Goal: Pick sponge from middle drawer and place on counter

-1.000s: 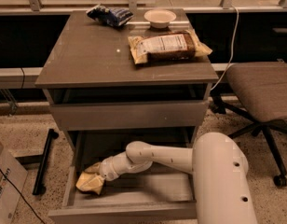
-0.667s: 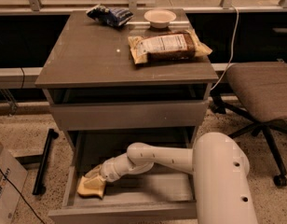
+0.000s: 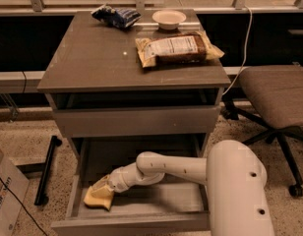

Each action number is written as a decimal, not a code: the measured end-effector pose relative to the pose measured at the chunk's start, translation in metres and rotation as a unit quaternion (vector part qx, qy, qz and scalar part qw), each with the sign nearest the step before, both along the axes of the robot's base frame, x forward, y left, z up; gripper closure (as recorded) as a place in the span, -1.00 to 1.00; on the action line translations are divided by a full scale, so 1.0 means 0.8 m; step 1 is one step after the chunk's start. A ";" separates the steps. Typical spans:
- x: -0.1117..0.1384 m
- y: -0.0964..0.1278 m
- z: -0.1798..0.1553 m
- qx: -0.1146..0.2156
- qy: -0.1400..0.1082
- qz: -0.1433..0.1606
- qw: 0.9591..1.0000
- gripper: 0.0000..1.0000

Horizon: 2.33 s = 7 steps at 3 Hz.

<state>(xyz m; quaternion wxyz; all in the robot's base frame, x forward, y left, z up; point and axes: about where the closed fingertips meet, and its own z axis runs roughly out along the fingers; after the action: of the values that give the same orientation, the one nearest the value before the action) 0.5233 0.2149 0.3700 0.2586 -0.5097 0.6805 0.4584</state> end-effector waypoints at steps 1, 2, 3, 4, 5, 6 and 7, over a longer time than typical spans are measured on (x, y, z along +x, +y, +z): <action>0.010 -0.018 0.029 0.015 0.002 -0.016 1.000 1.00; 0.017 -0.057 0.085 0.043 -0.017 -0.046 0.998 1.00; 0.017 -0.118 0.150 0.062 -0.042 -0.084 0.994 1.00; 0.012 -0.179 0.232 0.065 -0.089 -0.099 0.989 1.00; 0.011 -0.228 0.333 0.057 -0.155 -0.095 0.982 1.00; 0.022 -0.258 0.453 0.030 -0.232 -0.081 0.969 1.00; 0.054 -0.274 0.571 -0.010 -0.314 -0.066 0.947 1.00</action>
Offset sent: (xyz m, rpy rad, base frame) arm 0.0266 -0.1118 0.1291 0.1613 -0.0832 -0.2102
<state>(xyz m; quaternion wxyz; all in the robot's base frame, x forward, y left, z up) 0.5662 -0.0040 0.8267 0.4841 -0.5842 0.6014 0.2504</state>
